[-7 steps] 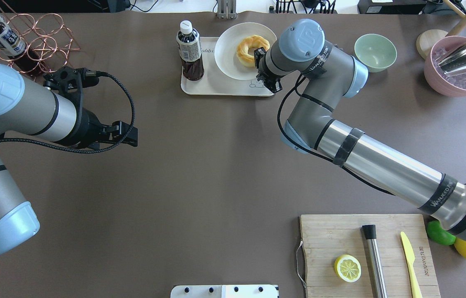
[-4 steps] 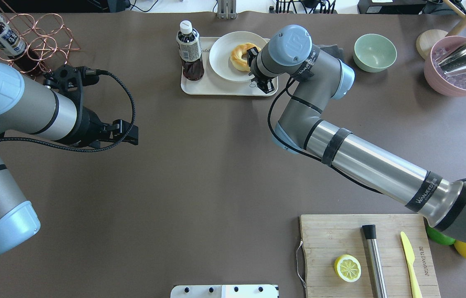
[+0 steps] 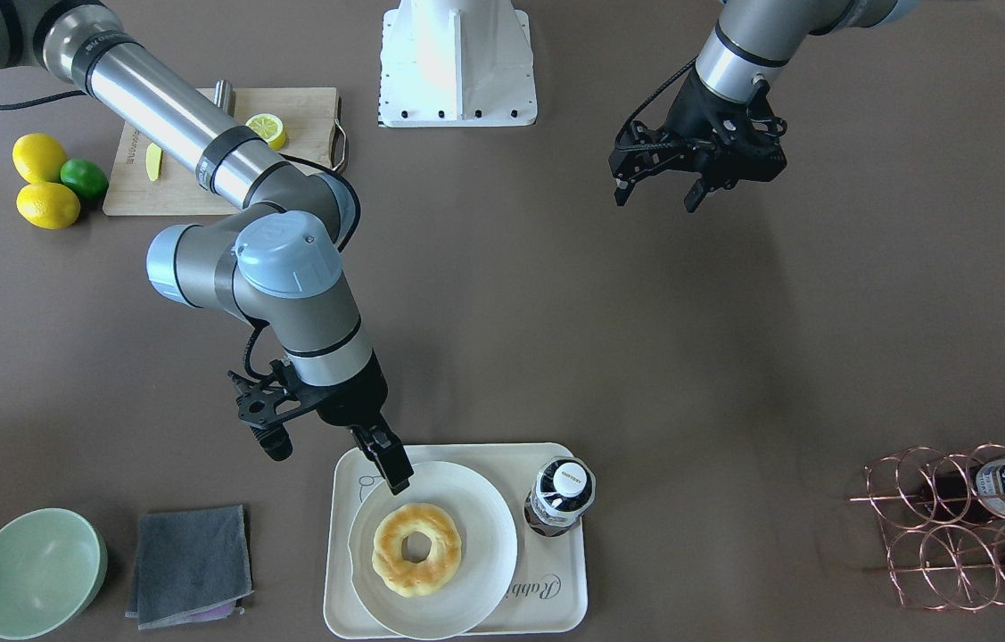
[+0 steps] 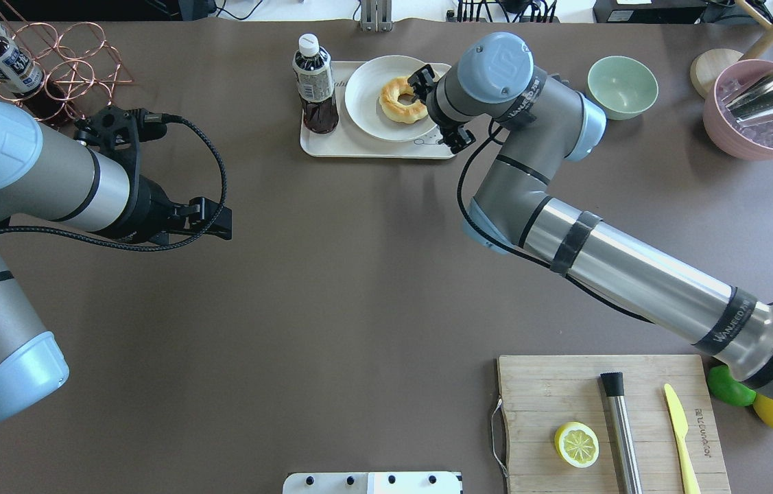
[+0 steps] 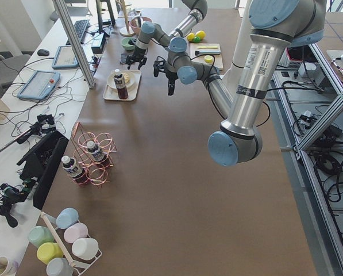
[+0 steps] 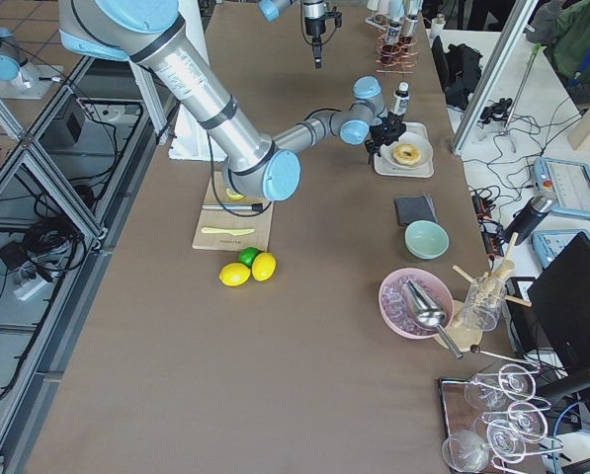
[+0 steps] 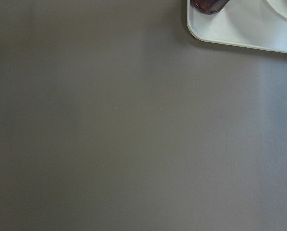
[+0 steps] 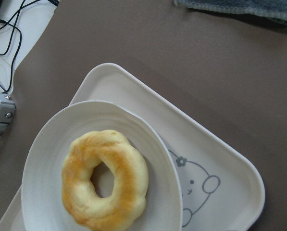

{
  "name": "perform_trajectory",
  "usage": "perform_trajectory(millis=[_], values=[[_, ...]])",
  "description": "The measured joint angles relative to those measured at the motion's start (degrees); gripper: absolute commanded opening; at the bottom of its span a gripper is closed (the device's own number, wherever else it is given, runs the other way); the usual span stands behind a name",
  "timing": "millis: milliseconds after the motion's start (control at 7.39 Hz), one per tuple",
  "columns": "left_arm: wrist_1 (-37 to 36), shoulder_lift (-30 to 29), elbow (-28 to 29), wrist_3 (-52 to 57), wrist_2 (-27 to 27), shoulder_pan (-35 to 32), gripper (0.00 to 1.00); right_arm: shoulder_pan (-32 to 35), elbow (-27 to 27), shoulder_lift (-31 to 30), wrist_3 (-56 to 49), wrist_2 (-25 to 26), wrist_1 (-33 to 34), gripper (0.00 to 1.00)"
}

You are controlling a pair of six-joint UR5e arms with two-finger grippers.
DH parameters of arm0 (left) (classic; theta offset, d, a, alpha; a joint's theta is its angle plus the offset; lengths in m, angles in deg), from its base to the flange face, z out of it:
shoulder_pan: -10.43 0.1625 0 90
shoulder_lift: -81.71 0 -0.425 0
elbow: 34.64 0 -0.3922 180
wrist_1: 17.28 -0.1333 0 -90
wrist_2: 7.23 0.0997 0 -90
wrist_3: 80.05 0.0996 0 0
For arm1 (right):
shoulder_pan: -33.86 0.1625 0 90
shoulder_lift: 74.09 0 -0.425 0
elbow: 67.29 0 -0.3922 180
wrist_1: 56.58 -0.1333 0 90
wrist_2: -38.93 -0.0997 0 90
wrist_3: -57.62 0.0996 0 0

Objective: Place donut on tray

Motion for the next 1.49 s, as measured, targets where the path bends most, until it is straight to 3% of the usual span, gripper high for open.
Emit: perform_trajectory(millis=[135,541,812,1083,1218,1489], values=[[0.0,0.2,0.0,0.3,-0.1,-0.1,0.99,1.4,5.3,-3.7,-5.0,-2.5,3.2,1.00],[-0.2,3.3,-0.2,8.2,-0.9,-3.1,0.99,8.1,23.1,-22.8,-24.1,-11.8,6.4,1.00],[-0.1,7.8,0.8,20.3,-7.6,-10.0,0.99,16.6,31.1,-36.7,-40.8,-21.2,6.6,1.00],[-0.2,12.9,4.4,36.8,-14.9,-21.1,0.99,28.3,33.0,-48.5,-64.7,-29.5,6.9,1.00],[-0.4,14.8,7.5,46.1,-17.6,-26.9,0.99,33.7,32.8,-52.6,-77.7,-31.0,8.8,1.00],[-0.7,16.8,14.9,61.3,-19.9,-36.5,0.99,44.6,32.2,-55.4,-105.0,-30.2,19.9,1.00]])
